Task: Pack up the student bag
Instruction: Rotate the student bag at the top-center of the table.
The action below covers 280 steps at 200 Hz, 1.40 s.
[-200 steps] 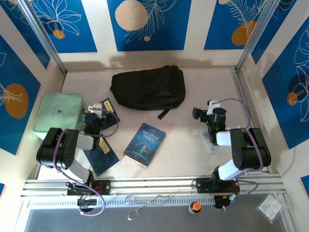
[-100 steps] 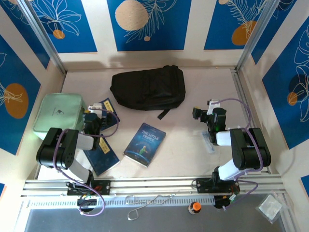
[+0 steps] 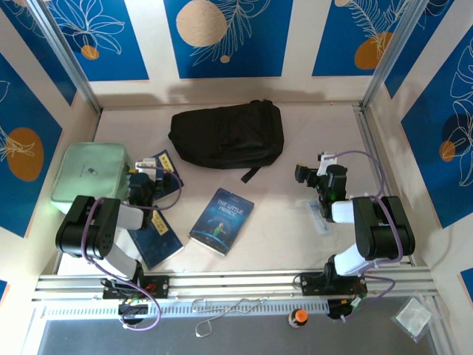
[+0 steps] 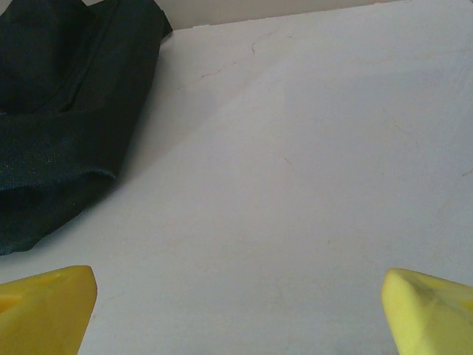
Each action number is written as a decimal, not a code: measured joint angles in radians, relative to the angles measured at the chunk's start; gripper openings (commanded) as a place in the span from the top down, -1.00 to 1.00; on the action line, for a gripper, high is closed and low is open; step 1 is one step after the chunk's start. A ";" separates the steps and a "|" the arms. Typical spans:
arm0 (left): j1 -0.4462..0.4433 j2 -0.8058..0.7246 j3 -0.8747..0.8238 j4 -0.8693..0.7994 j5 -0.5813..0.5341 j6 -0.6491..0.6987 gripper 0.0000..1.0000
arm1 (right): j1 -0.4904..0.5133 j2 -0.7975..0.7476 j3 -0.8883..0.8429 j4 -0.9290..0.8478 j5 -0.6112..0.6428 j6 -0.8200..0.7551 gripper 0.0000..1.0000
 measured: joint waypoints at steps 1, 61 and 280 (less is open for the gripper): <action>0.000 -0.005 0.000 -0.001 0.000 0.000 -0.99 | 0.000 -0.002 0.001 -0.003 0.000 0.000 -0.98; 0.000 -0.315 0.048 -0.247 -0.027 -0.044 -0.99 | 0.048 -0.235 0.219 -0.412 0.097 0.095 -0.98; 0.001 -0.297 0.460 -0.903 0.544 -0.361 -0.99 | 0.569 0.475 0.953 -0.914 -0.184 0.964 -0.77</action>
